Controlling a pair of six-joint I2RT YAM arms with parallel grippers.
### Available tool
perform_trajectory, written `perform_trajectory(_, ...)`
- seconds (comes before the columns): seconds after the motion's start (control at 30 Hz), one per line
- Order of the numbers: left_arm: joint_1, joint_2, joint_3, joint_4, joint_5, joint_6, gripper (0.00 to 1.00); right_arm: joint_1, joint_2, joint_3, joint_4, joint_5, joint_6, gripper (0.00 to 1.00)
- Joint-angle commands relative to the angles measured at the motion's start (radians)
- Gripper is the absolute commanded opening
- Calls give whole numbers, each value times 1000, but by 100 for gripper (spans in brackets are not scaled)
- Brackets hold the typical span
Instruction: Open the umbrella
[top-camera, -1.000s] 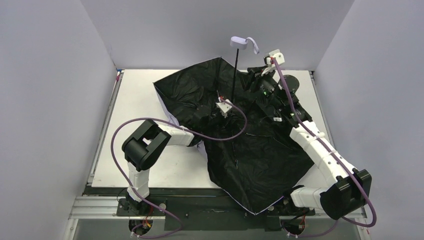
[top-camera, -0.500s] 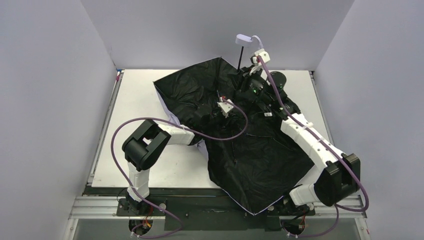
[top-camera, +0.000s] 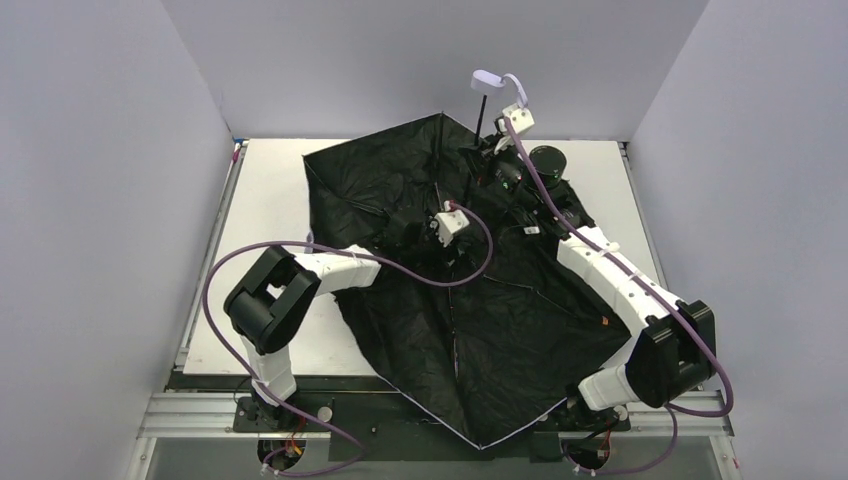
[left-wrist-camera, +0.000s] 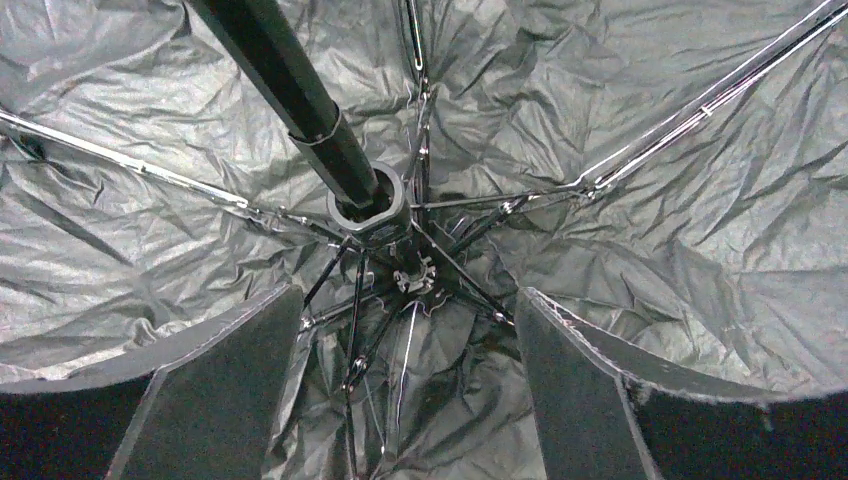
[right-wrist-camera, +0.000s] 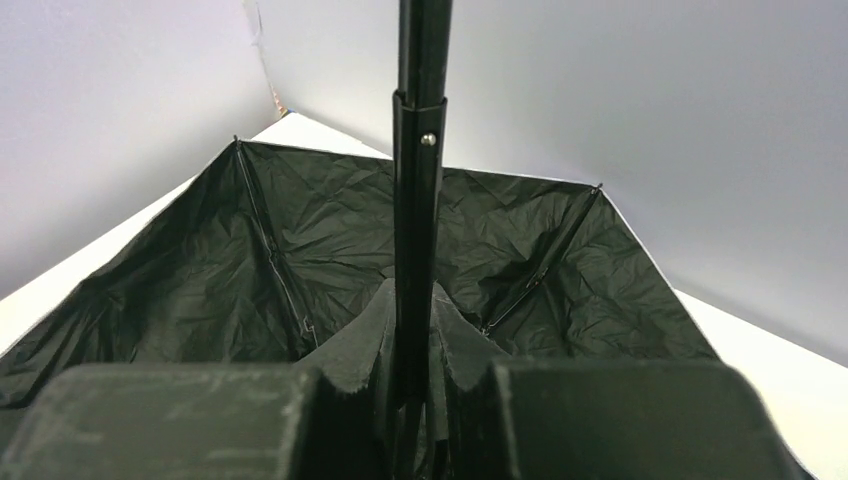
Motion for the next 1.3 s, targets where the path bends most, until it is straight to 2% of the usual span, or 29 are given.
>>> perform_trajectory(0.0, 10, -46, 96, -388, 1, 42, 76, -9, -44, -21, 73, 10, -62, 0)
perform_trajectory(0.1, 11, -73, 123, -390, 22, 46, 75, -8, -47, -23, 82, 8, -64, 0)
perform_trajectory(0.17, 15, -99, 97, -322, 41, 37, 72, -9, -49, -23, 83, 9, -64, 0)
perform_trajectory(0.33, 43, -144, -48, 76, 113, -54, 57, -11, -53, -21, 77, 9, -71, 0)
perform_trajectory(0.37, 46, -143, -80, 127, 122, -69, 56, -12, -55, -20, 75, 8, -72, 0)
perform_trajectory(0.43, 48, -144, -120, 328, 143, -102, 53, -11, -55, -13, 69, 8, -72, 0)
perform_trajectory(0.57, 30, -111, -136, 499, 163, -117, 52, -12, -54, 0, 62, 12, -64, 0)
perform_trajectory(0.7, 16, -53, -79, 547, 124, -138, 50, -11, -53, 19, 53, 21, -49, 0)
perform_trajectory(0.93, 1, 48, 34, 565, 80, -173, 37, -9, -53, 58, 34, 35, -12, 0)
perform_trajectory(1.03, 1, 106, 52, 566, 46, -182, 29, -6, -51, 86, 27, 43, 8, 0)
perform_trajectory(1.27, 3, 177, 54, 534, 49, -138, 21, -5, -49, 139, 4, 59, 29, 0)
